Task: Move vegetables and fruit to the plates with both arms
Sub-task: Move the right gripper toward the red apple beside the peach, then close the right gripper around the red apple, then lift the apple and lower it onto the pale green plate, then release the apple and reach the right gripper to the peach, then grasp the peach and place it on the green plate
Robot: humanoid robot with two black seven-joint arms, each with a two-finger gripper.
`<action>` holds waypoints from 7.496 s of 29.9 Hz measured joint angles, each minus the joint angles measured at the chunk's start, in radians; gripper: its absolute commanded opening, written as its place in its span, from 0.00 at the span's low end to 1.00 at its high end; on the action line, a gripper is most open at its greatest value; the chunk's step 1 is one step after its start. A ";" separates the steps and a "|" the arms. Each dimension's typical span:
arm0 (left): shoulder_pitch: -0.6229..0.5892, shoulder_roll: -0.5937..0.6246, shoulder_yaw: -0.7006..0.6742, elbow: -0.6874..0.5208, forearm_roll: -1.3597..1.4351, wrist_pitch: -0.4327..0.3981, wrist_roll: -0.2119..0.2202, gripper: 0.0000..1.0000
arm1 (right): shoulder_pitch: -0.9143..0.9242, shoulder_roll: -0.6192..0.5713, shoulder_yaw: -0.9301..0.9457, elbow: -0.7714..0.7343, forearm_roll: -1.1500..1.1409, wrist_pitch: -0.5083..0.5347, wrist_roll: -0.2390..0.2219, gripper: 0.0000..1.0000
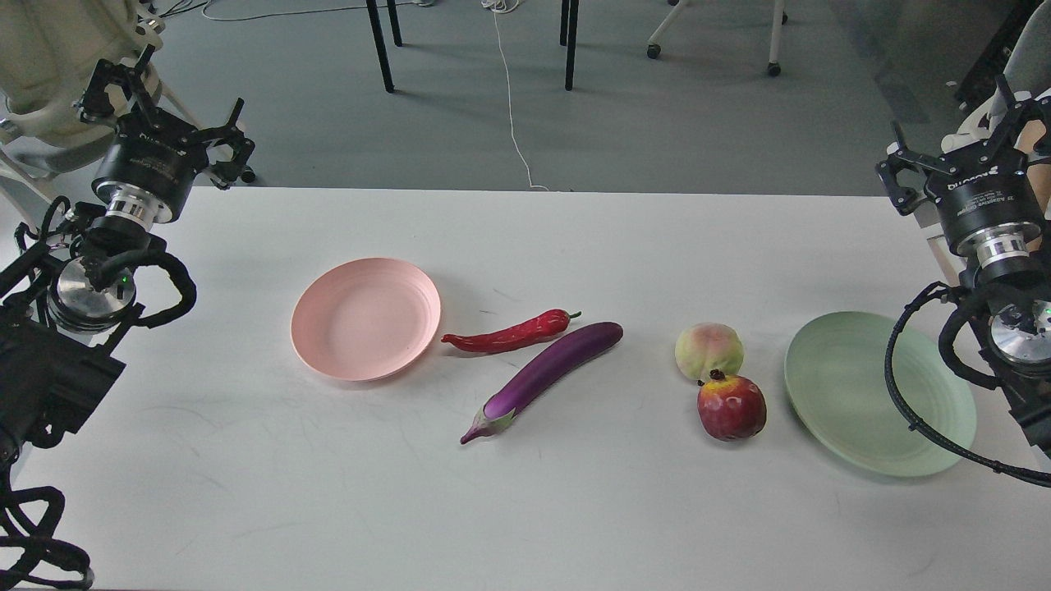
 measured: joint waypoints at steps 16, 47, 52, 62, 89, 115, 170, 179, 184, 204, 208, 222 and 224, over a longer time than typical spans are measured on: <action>-0.004 0.024 -0.004 0.014 -0.003 0.000 -0.007 0.98 | 0.321 -0.203 -0.383 0.098 -0.087 0.000 -0.006 0.99; -0.029 0.030 -0.002 0.023 -0.005 0.000 -0.013 0.98 | 1.333 0.013 -1.829 0.725 -1.158 -0.092 -0.010 0.99; -0.026 0.037 -0.005 0.023 -0.005 0.000 -0.014 0.98 | 1.309 0.063 -1.907 0.715 -1.205 -0.126 -0.011 0.99; -0.023 0.048 -0.003 0.023 -0.005 0.000 -0.015 0.98 | 1.180 0.088 -1.934 0.640 -1.208 -0.171 -0.023 0.99; -0.017 0.055 0.000 0.026 -0.002 0.000 -0.041 0.98 | 1.021 0.203 -1.909 0.541 -1.176 -0.253 -0.013 0.79; -0.014 0.069 -0.001 0.028 -0.002 0.000 -0.062 0.98 | 1.281 -0.084 -1.916 0.703 -1.294 -0.240 -0.022 0.49; -0.021 0.075 0.002 0.028 0.003 0.000 -0.060 0.98 | 0.959 0.111 -1.669 0.398 -1.372 -0.245 -0.039 0.99; -0.017 0.081 0.002 0.028 0.002 0.000 -0.062 0.98 | 0.918 0.159 -1.700 0.316 -1.371 -0.247 -0.039 0.98; -0.016 0.081 0.001 0.028 0.001 0.000 -0.062 0.98 | 0.885 0.183 -1.699 0.292 -1.370 -0.250 -0.040 0.96; -0.013 0.091 0.000 0.028 0.001 0.000 -0.062 0.98 | 0.957 0.126 -1.698 0.320 -1.371 -0.249 -0.039 0.51; -0.013 0.100 0.000 0.028 0.001 0.000 -0.062 0.98 | 1.025 -0.022 -1.696 0.379 -1.376 -0.249 -0.037 0.51; -0.013 0.096 0.002 0.028 0.002 0.000 -0.061 0.98 | 0.894 -0.417 -1.685 0.431 -1.538 -0.275 -0.037 0.52; -0.013 0.094 0.002 0.027 0.002 0.000 -0.061 0.98 | 0.862 -0.421 -1.683 0.428 -1.539 -0.296 -0.038 0.52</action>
